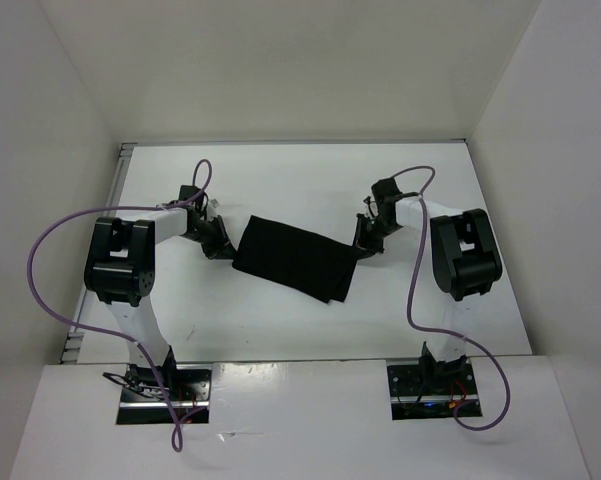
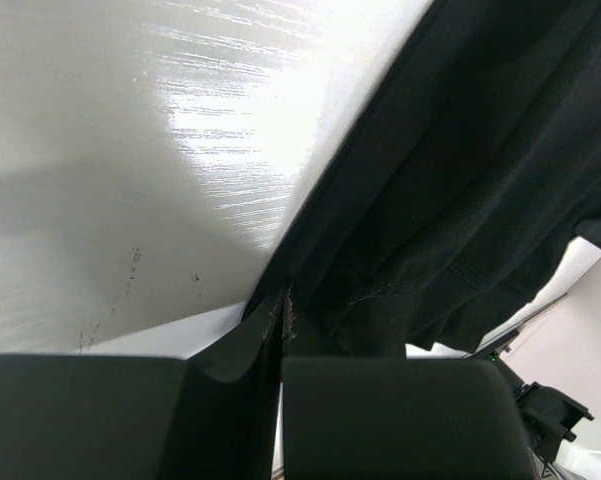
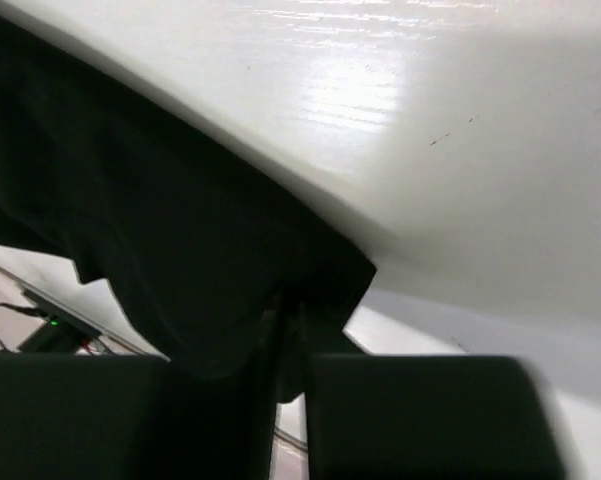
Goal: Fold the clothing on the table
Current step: Fold the skirt
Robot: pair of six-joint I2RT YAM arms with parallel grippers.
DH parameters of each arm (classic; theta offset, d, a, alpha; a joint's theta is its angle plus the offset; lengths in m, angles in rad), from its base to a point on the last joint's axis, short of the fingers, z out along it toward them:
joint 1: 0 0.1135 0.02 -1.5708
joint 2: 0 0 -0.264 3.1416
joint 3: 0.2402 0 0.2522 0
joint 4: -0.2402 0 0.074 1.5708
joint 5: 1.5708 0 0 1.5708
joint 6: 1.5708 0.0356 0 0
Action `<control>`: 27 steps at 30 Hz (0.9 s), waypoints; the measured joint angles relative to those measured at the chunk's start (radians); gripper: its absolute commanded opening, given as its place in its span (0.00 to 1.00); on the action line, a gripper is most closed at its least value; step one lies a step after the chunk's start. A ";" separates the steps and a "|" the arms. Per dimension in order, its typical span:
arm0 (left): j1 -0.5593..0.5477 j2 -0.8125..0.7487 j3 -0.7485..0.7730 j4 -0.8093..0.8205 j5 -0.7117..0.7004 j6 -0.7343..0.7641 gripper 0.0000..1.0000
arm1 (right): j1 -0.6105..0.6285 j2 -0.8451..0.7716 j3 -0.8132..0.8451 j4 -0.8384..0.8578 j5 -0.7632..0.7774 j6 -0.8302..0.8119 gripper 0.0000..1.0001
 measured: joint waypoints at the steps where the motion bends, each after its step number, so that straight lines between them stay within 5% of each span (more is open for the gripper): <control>1: 0.000 0.000 0.000 0.000 0.000 0.000 0.00 | 0.000 0.005 0.000 0.002 0.002 0.000 0.00; 27: -0.002 0.000 0.000 -0.001 -0.002 0.001 0.00 | -0.075 0.008 0.106 0.002 0.018 0.025 0.00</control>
